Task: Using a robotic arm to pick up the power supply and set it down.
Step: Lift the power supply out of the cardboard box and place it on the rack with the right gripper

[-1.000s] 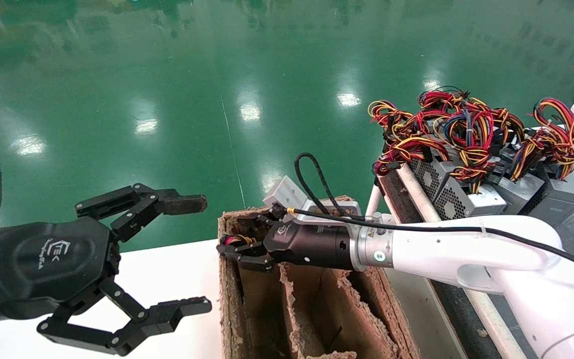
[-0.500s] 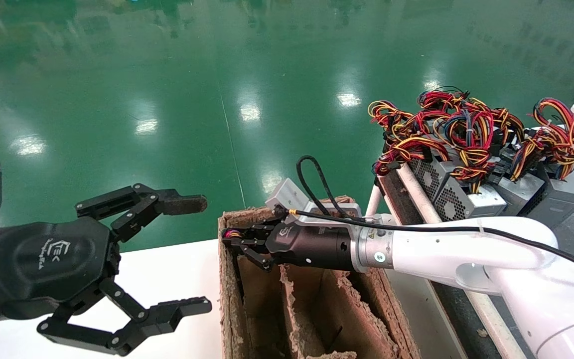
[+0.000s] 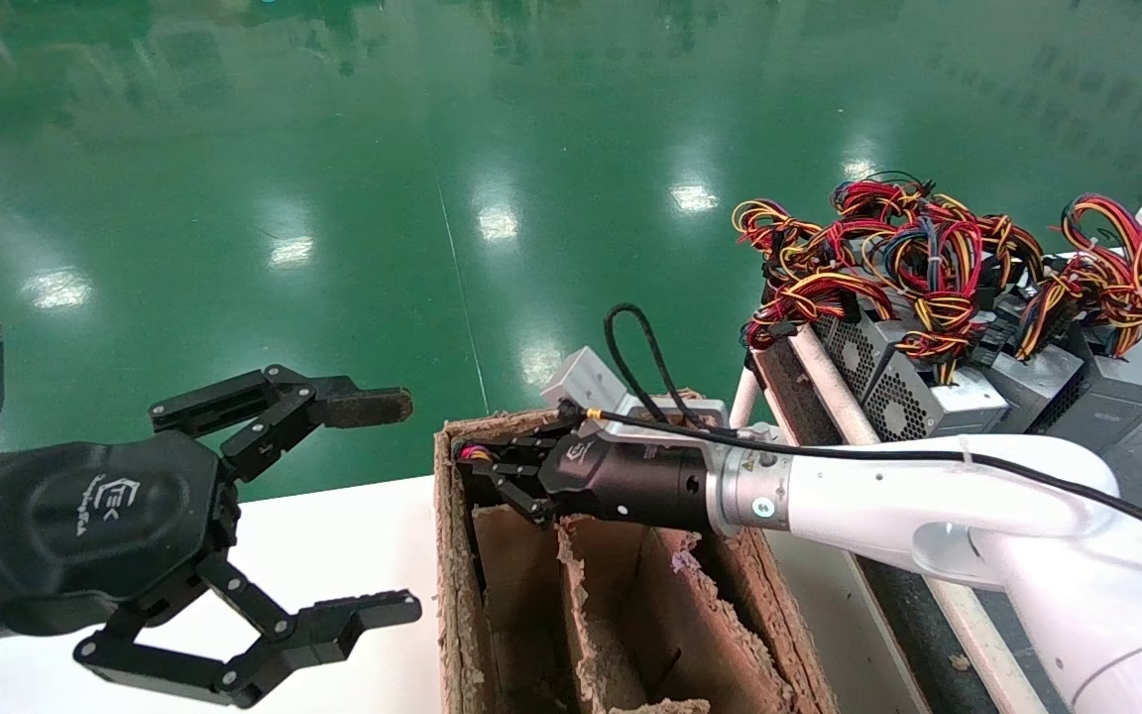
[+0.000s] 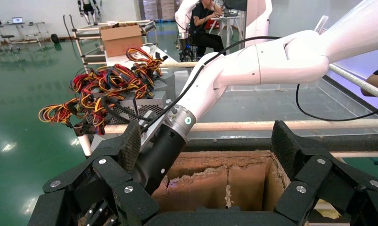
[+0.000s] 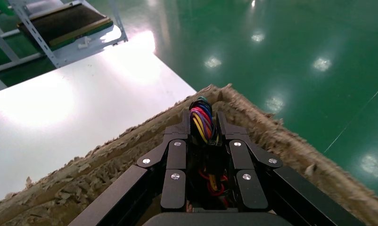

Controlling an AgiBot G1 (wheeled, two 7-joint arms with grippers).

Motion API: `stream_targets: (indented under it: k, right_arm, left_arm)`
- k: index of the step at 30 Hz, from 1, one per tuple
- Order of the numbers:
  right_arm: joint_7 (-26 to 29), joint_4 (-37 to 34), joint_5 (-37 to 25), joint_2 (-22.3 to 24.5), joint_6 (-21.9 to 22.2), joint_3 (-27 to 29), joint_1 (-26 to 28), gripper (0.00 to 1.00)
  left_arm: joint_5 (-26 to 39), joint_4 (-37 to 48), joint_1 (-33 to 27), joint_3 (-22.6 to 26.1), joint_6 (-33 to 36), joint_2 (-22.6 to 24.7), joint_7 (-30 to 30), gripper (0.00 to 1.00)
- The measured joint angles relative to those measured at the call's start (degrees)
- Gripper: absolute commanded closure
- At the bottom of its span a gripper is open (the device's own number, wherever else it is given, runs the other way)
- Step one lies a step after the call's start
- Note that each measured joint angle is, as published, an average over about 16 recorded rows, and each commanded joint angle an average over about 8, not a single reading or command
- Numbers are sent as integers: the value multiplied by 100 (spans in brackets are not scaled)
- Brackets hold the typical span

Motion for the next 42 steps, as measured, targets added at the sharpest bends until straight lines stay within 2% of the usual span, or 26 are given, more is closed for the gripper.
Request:
stream_targets:
  k: [10, 20, 28, 36, 42]
  right_arm:
    - [22, 357, 399, 274, -74, 305, 21, 100]
    - [431, 1300, 978, 871, -73, 790, 38, 100]
    - [1026, 2380, 1355, 1643, 160, 1244, 40, 100]
    - [1614, 3451, 1450, 2602, 671, 1686, -67, 100]
    - [1975, 3998, 1404, 3395, 1039, 1982, -322, 100]
  left_arm:
    - [0, 0, 0, 0, 0, 0, 0, 0]
    - [0, 0, 0, 0, 0, 0, 0, 0]
    - [0, 0, 0, 1, 0, 0, 0, 0]
    - [-1, 0, 0, 1, 0, 0, 0, 0]
    - [-1, 0, 0, 1, 0, 0, 0, 0]
